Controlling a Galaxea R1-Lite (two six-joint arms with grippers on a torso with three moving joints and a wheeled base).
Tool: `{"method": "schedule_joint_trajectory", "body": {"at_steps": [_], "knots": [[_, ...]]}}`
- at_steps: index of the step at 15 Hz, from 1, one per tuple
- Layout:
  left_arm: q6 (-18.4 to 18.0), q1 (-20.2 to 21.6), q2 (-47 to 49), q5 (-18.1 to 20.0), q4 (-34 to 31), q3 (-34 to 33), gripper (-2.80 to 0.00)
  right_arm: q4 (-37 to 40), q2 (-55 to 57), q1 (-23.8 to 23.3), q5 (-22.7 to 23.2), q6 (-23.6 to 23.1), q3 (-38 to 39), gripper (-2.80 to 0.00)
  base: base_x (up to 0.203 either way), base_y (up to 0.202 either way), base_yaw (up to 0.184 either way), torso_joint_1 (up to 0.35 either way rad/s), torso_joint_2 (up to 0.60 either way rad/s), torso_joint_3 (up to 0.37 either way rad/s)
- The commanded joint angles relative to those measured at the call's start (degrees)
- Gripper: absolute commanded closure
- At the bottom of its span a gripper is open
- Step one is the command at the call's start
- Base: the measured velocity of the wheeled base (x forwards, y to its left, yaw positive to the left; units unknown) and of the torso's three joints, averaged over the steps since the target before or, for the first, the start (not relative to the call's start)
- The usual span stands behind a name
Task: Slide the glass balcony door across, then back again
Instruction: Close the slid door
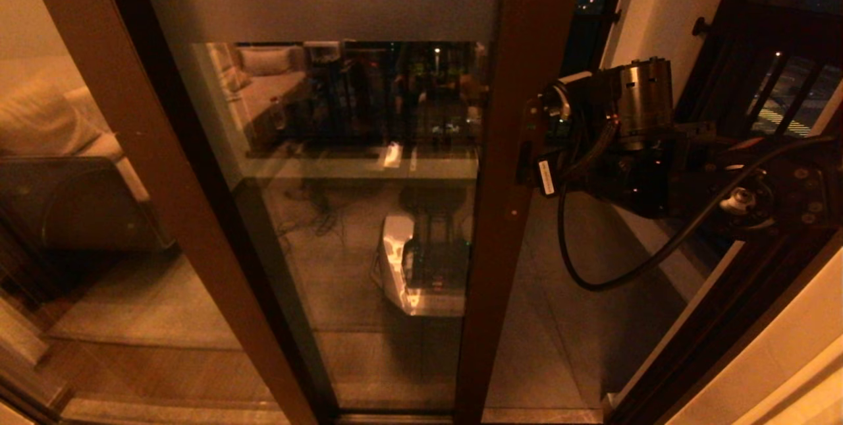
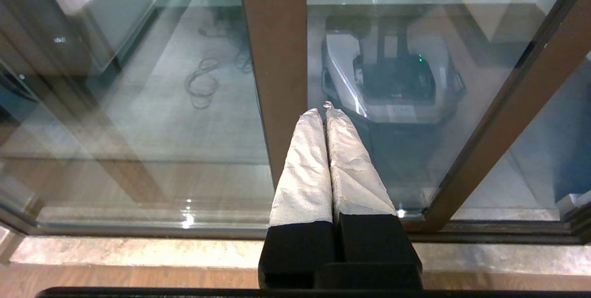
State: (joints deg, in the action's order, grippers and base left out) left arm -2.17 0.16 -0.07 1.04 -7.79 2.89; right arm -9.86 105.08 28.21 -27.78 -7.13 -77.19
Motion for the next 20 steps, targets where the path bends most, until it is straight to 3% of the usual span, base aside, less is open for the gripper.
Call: {"method": "schedule_joint_trajectory", "body": {"at_steps": [1,20], "knots": [[-0.03,0.02,0.07,0.02,-0.03,0.01,0.0,-0.07,1.06,-0.79,-0.17,-0.24,-0.6,-2.8,0.0,0.0,0.0,0.0,0.0,0.0],[-0.03,0.02,0.07,0.02,-0.03,0.01,0.0,-0.07,1.26,-5.44,-0.08,-1.75,-0.36,-2.8,0.0,0.0,0.0,0.0,0.0,0.0]]}}
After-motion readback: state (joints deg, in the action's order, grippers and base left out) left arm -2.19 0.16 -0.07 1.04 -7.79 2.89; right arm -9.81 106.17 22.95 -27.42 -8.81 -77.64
